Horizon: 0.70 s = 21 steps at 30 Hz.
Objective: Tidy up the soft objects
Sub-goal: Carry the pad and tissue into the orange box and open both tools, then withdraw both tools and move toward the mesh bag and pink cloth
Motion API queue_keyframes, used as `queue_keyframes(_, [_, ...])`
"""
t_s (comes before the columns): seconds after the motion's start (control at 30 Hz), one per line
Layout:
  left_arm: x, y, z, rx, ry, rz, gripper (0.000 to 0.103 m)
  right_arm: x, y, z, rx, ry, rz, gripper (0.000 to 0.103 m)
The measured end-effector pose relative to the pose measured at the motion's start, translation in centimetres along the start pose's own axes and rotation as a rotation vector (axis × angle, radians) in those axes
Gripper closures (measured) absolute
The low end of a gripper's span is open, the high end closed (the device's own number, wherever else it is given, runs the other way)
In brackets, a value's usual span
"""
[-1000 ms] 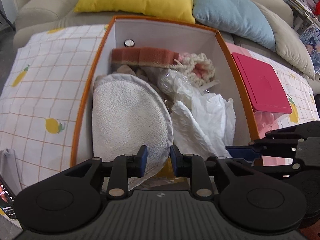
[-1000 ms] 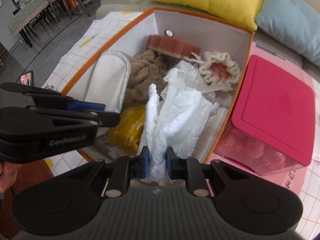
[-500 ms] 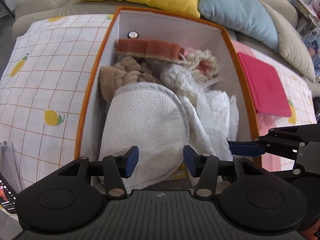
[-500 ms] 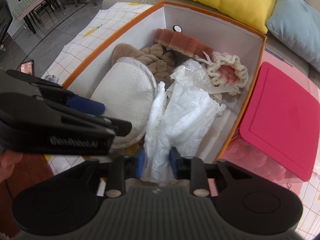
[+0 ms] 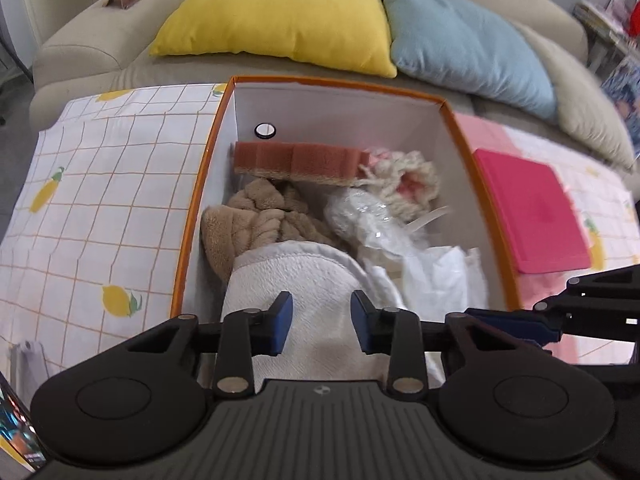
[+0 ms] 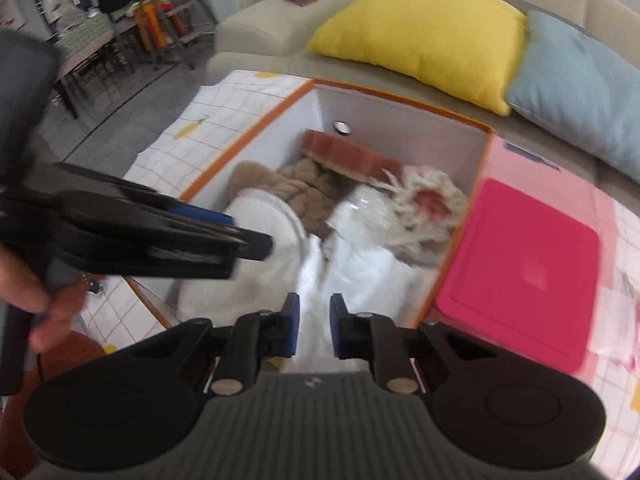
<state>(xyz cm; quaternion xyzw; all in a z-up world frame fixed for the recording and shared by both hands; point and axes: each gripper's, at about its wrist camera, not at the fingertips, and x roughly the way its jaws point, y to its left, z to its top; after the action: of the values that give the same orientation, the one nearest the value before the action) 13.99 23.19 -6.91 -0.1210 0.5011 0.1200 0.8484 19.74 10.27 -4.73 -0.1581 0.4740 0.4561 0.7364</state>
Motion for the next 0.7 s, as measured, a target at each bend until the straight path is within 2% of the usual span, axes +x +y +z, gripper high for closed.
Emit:
queue_keyframes(0.13, [1.6, 0.4, -0.4, -0.025, 0.052, 0.004, 0.065, 2.6, 0.3, 0.1, -0.023, 0.076, -0.057, 0.093])
queue_keyframes(0.2, [1.8, 0.5, -0.7, -0.033, 0.055, 0.011, 0.065, 3.1, 0.1, -0.2, -0.019, 0.086, -0.061, 0.093])
queue_keyframes(0.3, [0.6, 0.2, -1.2, -0.032, -0.013, 0.007, 0.065, 2.1, 0.0, -0.8, -0.019, 0.048, -0.053, 0.093])
queue_keyframes(0.47, [-3.8, -1.5, -2.2, 0.002, -0.207, -0.034, 0.065, -2.5, -0.2, -2.2, 0.008, -0.092, -0.066, 0.085])
queue_keyframes(0.57, [-6.0, -3.6, -2.7, 0.047, -0.279, -0.061, 0.065, -5.7, -1.1, -3.9, 0.07, -0.177, -0.062, 0.082])
queue_keyframes(0.63, [-7.1, -5.2, -2.9, 0.081, -0.311, -0.096, 0.065, -7.4, -2.4, -5.2, 0.142, -0.204, -0.045, 0.069])
queue_keyframes(0.7, [-8.1, -7.0, -3.2, 0.124, -0.334, -0.134, 0.065, -9.3, -4.0, -6.7, 0.223, -0.228, -0.02, 0.069])
